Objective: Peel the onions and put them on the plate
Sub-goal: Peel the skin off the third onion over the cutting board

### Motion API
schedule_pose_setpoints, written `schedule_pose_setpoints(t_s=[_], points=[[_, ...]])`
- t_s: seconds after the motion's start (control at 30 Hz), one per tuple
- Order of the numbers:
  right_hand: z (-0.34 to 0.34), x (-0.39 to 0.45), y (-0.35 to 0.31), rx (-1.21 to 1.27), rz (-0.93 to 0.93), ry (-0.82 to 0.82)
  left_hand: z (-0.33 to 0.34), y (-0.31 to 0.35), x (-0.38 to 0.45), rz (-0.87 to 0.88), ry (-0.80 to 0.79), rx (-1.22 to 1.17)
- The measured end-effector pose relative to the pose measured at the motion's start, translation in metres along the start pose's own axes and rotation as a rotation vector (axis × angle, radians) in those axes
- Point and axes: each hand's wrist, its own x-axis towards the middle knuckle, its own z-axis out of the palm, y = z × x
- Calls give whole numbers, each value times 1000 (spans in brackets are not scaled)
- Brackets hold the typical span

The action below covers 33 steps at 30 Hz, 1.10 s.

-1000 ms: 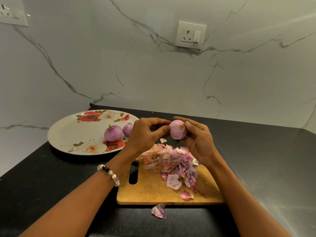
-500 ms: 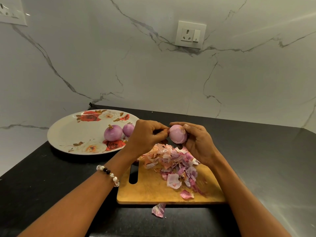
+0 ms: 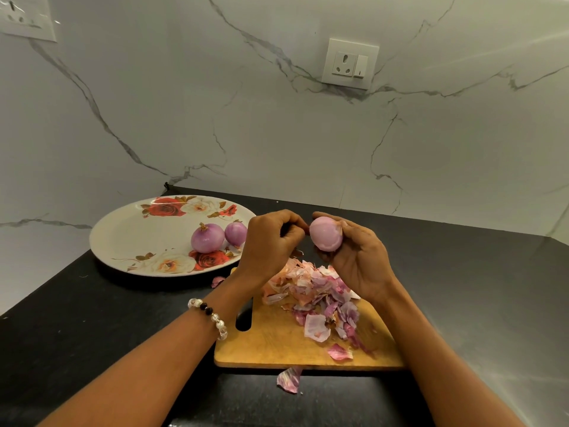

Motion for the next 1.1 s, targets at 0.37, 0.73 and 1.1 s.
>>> schedule_pose_setpoints(t_s=[0.37,0.73,1.1], points=[[-4,5,0,63,-8,58,1,4,0,-163,-114,-134],[-3,5,5,-87,-48,46,-5,4,1,-399,-207,-334],[-3,5,8,-230,-70,-6,-2,-2,-1,-399,-187,-188]])
